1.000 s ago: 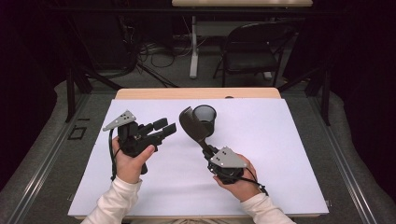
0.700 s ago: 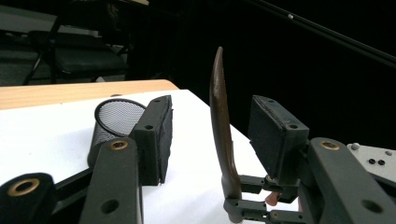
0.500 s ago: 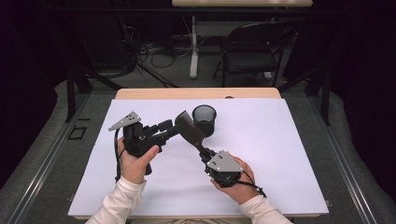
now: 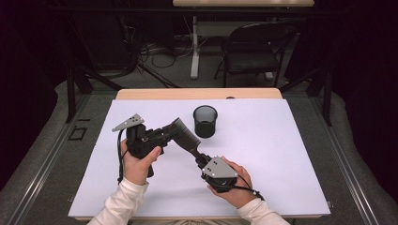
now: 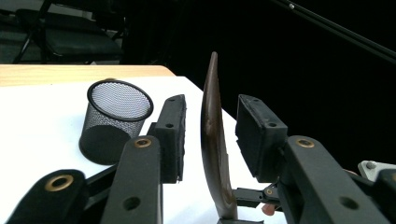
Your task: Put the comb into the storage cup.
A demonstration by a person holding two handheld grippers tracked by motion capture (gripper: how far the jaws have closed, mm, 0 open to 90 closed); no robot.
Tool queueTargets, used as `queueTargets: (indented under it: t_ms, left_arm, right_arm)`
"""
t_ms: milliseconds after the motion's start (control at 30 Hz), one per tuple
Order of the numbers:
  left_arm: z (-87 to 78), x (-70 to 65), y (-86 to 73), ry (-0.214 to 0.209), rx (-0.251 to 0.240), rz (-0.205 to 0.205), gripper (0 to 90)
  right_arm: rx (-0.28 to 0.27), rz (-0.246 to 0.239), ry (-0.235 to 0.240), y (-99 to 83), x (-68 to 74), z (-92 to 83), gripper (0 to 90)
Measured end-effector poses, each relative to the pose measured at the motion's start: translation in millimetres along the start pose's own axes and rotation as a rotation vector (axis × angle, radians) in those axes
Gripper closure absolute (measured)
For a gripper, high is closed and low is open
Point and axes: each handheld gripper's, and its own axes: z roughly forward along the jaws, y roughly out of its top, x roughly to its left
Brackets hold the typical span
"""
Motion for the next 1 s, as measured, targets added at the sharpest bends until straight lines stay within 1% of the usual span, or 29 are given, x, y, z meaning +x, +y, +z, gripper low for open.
queueTargets:
  t_ms: [400, 833, 1000]
  left_arm:
    - [0.4, 4.9, -1.3, -0.010, 0.000, -0.025, 71.6]
    - [0.3, 9.8, -2.0, -0.045, 0.006, -0.052, 79.5]
    - [0.7, 11.1, -2.4, -0.064, 0.010, -0.073, 81.4]
  right_arm:
    - [-0.001, -0.003, 0.012, -0.4, 2.7, 0.4, 72.8]
    - [0.002, 0.006, 0.025, -1.5, 2.7, 1.3, 72.8]
    - [0.004, 0.001, 0.026, -2.1, 2.5, 1.9, 72.8]
